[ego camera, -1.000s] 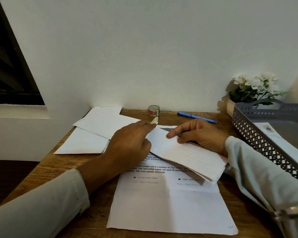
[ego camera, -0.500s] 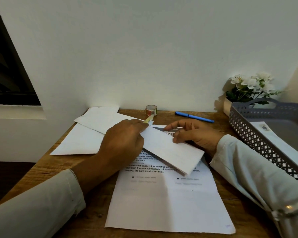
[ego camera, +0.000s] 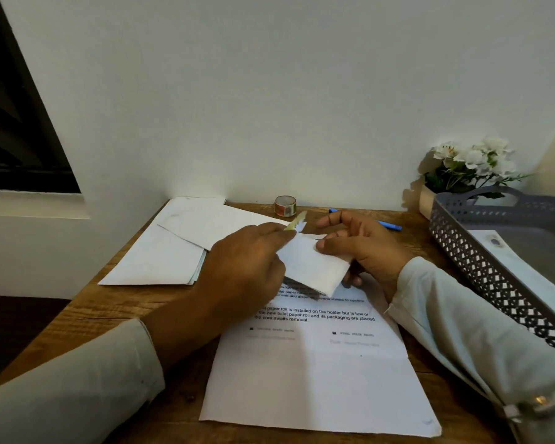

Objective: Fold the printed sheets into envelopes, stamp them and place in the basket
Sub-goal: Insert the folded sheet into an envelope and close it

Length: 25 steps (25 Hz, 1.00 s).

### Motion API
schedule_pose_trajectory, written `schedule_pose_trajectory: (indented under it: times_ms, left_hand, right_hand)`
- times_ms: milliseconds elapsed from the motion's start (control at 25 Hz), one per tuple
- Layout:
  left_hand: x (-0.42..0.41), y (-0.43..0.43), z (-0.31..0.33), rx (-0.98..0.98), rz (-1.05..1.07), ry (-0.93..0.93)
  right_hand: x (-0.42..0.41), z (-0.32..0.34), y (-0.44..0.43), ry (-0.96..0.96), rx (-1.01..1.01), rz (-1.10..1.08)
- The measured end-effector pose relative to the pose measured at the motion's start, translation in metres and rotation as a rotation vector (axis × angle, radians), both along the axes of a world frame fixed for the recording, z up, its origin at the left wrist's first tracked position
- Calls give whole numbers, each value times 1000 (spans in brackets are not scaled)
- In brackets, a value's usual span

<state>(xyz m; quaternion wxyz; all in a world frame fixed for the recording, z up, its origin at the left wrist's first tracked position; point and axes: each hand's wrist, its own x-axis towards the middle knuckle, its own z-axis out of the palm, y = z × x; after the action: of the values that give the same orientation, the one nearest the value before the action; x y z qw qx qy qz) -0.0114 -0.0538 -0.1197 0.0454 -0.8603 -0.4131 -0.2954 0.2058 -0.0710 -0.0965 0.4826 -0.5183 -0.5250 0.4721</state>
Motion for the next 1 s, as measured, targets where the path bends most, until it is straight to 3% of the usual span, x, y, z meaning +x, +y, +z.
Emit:
schedule_pose_trajectory:
  times_ms: [120,400,880,1000]
  left_hand:
    - [-8,7,0,-33,82,-68]
    - [9,-17,-3,59,-115,-60]
    - [10,-12,-3,9,-201,-220]
    - [11,-13,-4,-5,-219,-243]
  right_hand:
    - [1,3,-4,-14,-38,24]
    - [-12,-2,-3,94,7,1]
    - [-21,-1,-4,231,-42,-37]
    - [-24,-1,-7,222,-84,37]
